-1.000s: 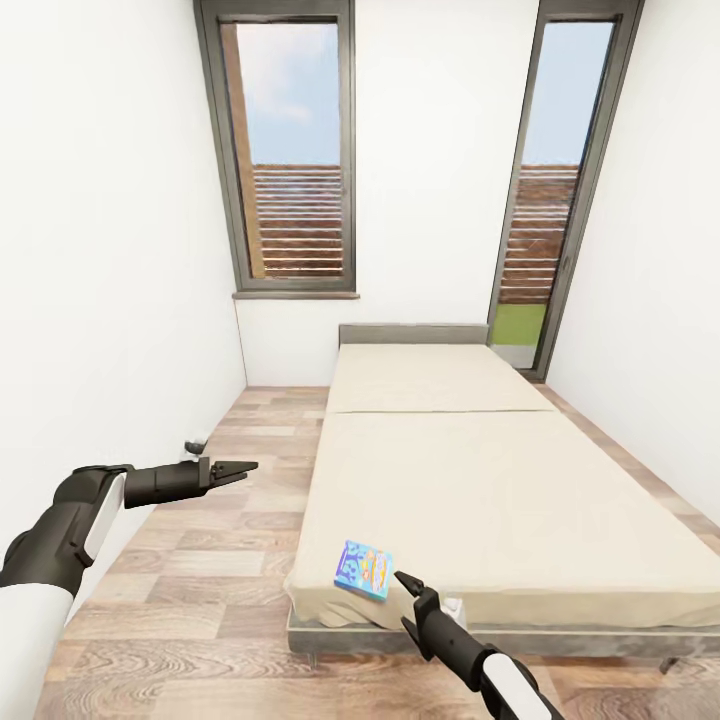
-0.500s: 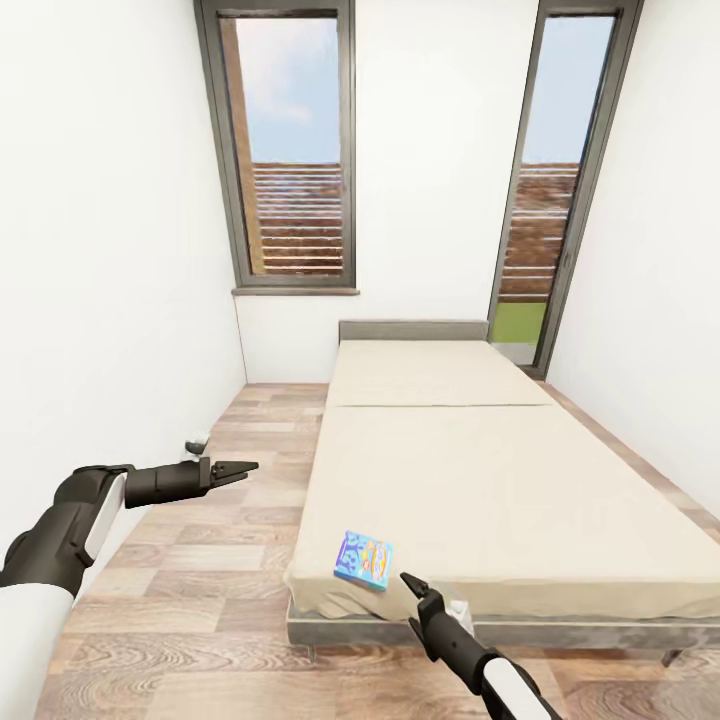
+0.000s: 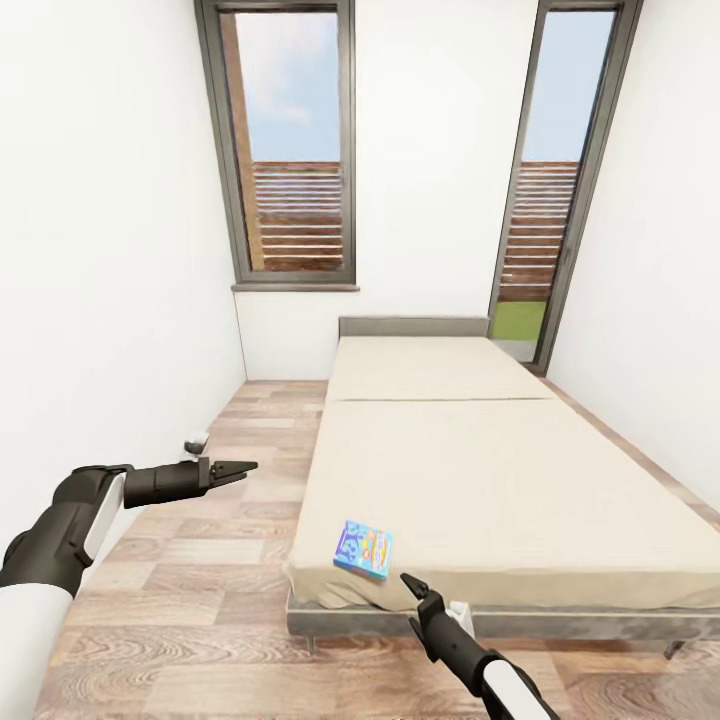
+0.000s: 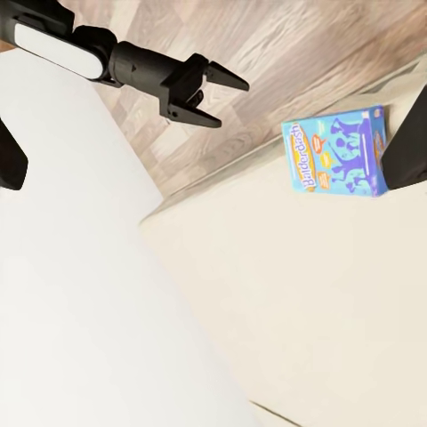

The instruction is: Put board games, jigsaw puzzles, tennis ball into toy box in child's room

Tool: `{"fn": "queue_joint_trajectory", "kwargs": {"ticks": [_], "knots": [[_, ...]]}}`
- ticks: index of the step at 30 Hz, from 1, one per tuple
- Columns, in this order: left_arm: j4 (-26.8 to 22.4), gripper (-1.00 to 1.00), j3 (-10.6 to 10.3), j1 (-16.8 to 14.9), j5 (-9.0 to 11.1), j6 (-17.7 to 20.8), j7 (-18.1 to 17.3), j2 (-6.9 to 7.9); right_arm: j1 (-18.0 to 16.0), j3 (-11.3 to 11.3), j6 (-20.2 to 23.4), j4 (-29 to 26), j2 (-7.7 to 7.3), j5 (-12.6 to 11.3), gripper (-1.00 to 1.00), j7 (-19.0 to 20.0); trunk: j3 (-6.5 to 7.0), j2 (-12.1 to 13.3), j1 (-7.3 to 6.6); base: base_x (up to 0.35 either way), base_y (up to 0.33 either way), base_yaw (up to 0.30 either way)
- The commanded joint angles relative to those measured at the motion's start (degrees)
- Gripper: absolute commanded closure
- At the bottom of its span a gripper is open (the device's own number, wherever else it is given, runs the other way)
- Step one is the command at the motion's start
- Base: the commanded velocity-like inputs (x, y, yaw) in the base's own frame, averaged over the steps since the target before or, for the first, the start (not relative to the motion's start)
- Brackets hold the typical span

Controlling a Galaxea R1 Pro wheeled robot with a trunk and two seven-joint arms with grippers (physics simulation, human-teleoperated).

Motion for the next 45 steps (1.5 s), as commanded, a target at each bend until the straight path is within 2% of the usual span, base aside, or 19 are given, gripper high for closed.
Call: {"fn": "queue_joint_trajectory", "kwargs": {"ticks": [1, 9, 24, 32, 45], "knots": [[0.0, -1.0, 0.0, 0.0, 0.2, 0.4, -0.1, 0.02, 0.0, 0.1, 0.2, 0.0, -0.04, -0.4, -1.0, 0.3, -0.24, -0.4, 0.22, 0.0, 0.0, 0.0], [0.0, -1.0, 0.2, 0.0, 0.2, 0.4, -0.1, 0.09, 0.0, 0.1, 0.1, 0.0, -0.17, -0.4, -1.0, 2.3, -1.68, -3.6, 1.97, 0.0, 0.0, 0.0], [0.0, -1.0, 0.2, 0.0, 0.2, 0.3, -0.2, -0.03, -0.1, 0.2, 0.2, -1.6, -0.38, -0.4, -1.0, 4.0, -4.37, -9.7, 5.27, 0.0, 0.0, 0.0], [0.0, -1.0, 0.1, 0.0, 0.2, 0.4, -0.2, -0.17, -0.2, -0.2, 0.1, -3.2, -0.72, -0.4, -1.0, 7.6, -4.37, -9.7, 5.27, 0.0, 0.0, 0.0], [0.0, -1.0, 0.0, 0.0, 0.2, 0.5, -0.3, -0.28, -0.8, -0.6, 0.2, -3.4, -0.71, -0.5, -1.0, 8.0, -4.37, -9.7, 5.27, 0.0, 0.0, 0.0]]}}
